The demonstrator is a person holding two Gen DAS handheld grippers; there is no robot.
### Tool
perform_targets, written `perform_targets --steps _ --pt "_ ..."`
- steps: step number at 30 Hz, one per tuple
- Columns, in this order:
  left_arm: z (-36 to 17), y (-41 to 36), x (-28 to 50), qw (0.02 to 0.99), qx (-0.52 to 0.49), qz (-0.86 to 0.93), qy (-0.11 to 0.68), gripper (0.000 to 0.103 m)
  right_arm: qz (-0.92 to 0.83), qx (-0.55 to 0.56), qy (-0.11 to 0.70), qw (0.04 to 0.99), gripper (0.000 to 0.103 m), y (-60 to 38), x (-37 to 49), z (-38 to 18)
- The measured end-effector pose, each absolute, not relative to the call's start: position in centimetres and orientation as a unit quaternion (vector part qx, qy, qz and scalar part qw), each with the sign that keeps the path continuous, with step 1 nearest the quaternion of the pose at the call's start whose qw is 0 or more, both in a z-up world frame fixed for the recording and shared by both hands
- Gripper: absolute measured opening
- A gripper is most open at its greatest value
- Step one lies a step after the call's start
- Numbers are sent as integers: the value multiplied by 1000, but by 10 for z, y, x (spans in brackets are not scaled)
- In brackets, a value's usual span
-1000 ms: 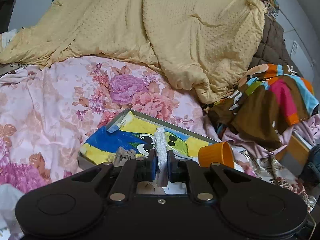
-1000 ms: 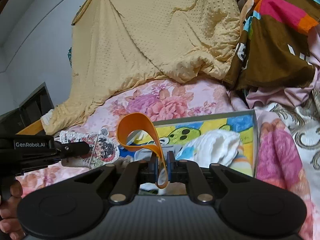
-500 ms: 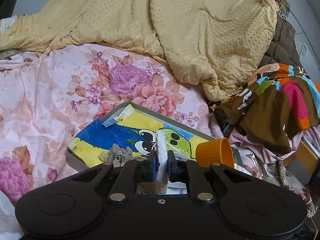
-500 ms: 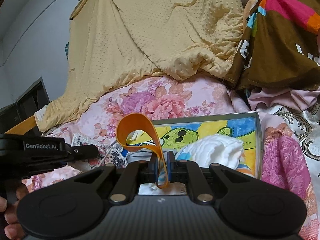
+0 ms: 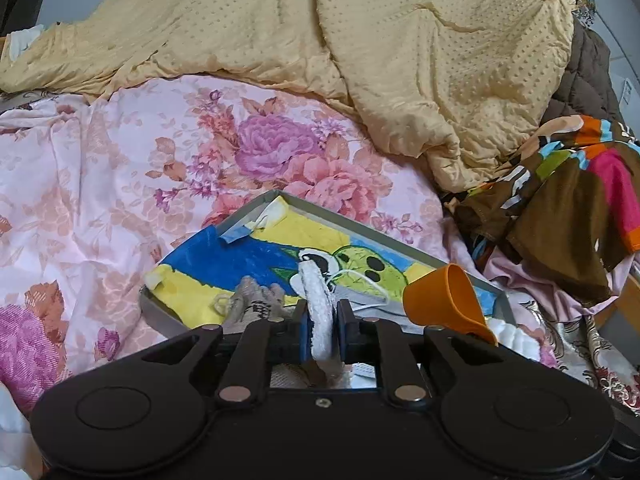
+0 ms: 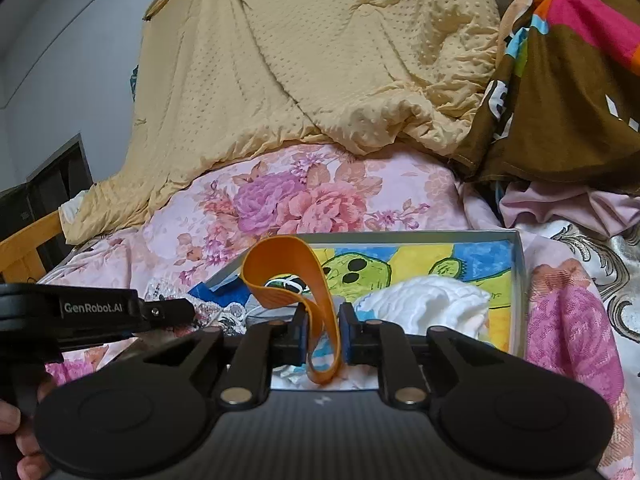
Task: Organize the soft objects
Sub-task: 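Carry the orange cup and printed card over the tray with both grippers, then lower the cup and card into the tray and open both grippers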
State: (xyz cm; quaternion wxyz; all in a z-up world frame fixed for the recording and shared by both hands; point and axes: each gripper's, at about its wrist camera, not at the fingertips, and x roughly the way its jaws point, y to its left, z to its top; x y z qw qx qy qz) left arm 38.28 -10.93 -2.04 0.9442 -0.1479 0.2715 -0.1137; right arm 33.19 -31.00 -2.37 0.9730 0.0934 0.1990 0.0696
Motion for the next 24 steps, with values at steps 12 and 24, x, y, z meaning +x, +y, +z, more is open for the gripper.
perform_targets --steps 12,24 --pt "-27 -99 381 942 -164 -99 277 23 74 88 207 972 33 -307 331 -27" --pt "-19 -103 364 948 -149 -98 264 62 76 80 188 976 71 -311 322 -17"
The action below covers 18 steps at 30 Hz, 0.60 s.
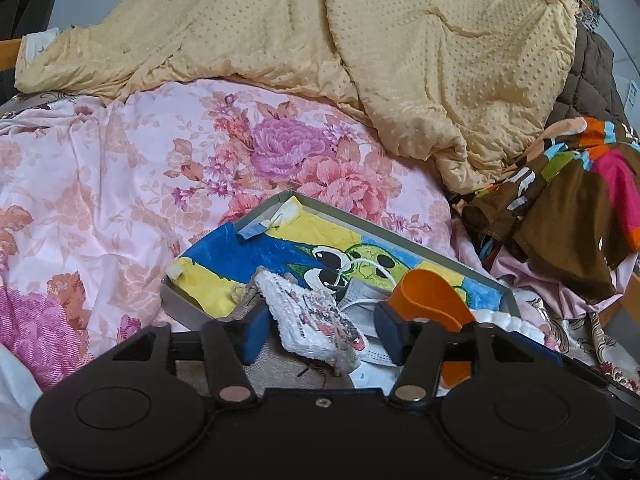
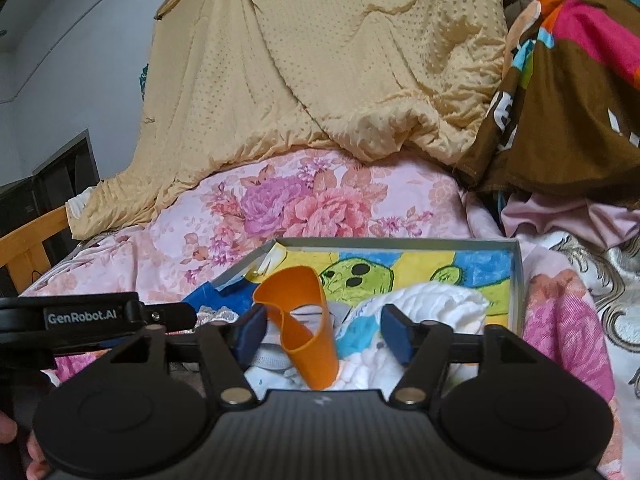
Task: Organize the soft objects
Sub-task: 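Lower the cup and card into the tray and open both grippers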
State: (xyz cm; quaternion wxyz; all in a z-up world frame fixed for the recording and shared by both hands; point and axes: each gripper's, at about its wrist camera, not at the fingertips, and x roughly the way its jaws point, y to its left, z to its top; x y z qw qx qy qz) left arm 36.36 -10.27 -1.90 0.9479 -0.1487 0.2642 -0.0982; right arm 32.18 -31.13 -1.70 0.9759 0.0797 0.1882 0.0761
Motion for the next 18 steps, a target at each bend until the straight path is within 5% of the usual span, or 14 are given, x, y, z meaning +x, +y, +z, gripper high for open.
perform_targets --steps 11,18 --pt "2 -95 339 959 -147 -61 235 81 68 88 160 981 96 -318 298 -3" --pt "19 -83 304 969 -143 -33 201 102 71 79 141 984 103 -316 267 12"
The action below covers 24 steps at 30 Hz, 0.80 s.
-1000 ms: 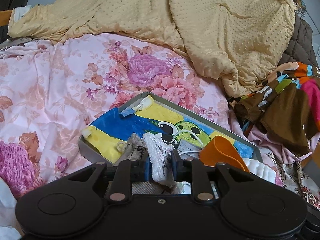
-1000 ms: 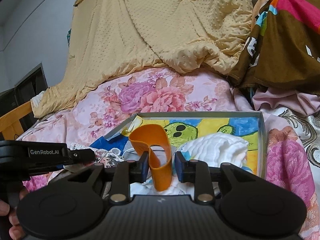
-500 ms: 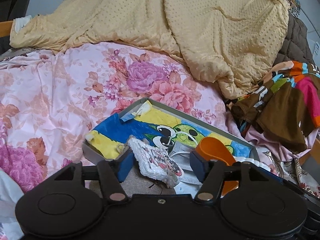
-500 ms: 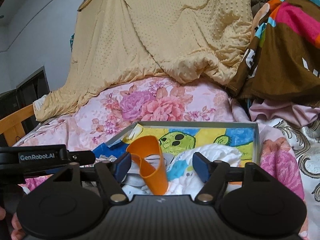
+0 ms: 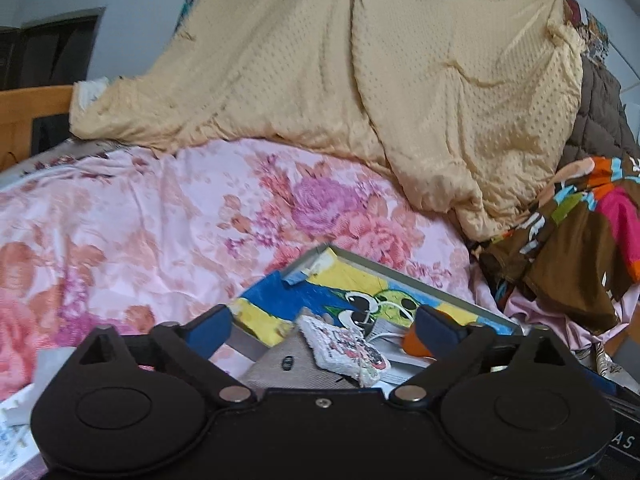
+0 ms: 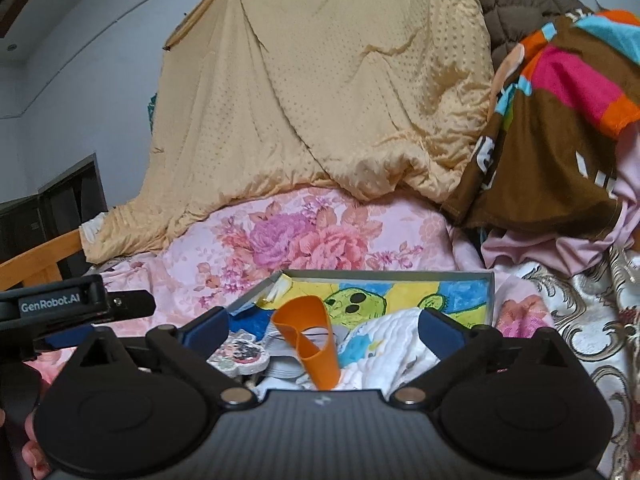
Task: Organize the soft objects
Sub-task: 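Lower the cup and card into the tray and open both grippers, then withdraw both grippers from the tray toward the grey cloth and boxes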
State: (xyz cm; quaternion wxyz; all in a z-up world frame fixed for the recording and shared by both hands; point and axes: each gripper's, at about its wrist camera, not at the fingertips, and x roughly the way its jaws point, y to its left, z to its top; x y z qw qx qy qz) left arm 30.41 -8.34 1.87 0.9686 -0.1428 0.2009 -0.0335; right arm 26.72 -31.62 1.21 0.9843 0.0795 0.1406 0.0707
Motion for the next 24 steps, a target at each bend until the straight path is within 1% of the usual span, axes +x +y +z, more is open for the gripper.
perform_targets --steps 7,17,24 --pt "29 -68 266 970 -146 -17 193 102 73 75 133 986 103 -306 234 22" --pt "27 -55 206 970 -138 -26 196 102 69 51 126 988 103 -287 176 30" --pt "28 -47 173 972 -135 -33 191 102 50 66 115 990 103 -287 142 34"
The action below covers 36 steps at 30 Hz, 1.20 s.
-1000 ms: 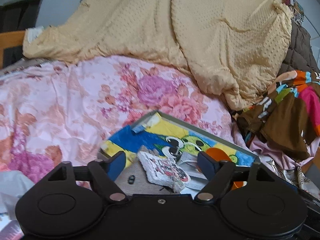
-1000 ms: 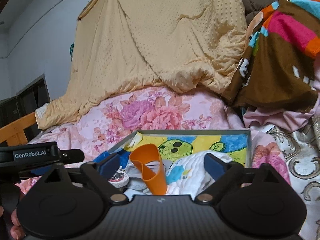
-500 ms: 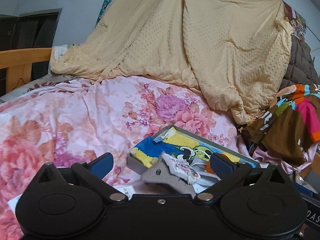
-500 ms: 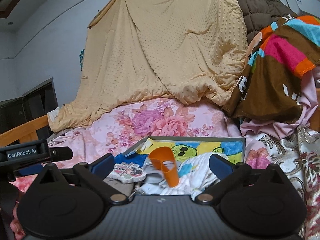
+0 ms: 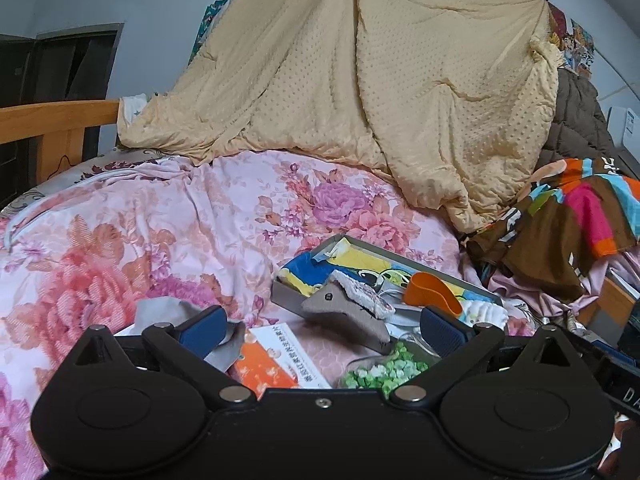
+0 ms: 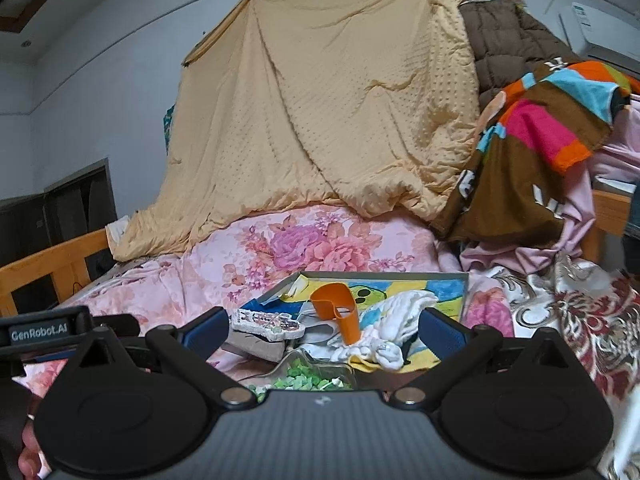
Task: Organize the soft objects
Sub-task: 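Withdraw both grippers from the tray toward the grey cloth and boxes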
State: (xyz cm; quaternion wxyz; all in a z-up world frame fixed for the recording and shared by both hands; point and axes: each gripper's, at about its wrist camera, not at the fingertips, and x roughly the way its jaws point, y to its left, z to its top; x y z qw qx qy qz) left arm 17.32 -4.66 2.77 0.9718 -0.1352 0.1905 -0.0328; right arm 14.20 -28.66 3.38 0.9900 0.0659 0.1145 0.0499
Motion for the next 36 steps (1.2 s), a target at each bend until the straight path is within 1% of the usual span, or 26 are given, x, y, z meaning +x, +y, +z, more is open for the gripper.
perform_targets --steps 8,21,31,36 --pt "23 -38 151 971 -131 -32 196 102 49 86 124 987 103 -285 122 30" --pt "7 2 94 965 -124 16 231 102 62 76 164 982 103 -257 86 23" --pt "6 9 82 952 -110 45 283 102 65 85 173 979 103 -241 58 33" --pt "15 16 77 946 -113 66 296 102 60 92 177 978 103 -231 54 45"
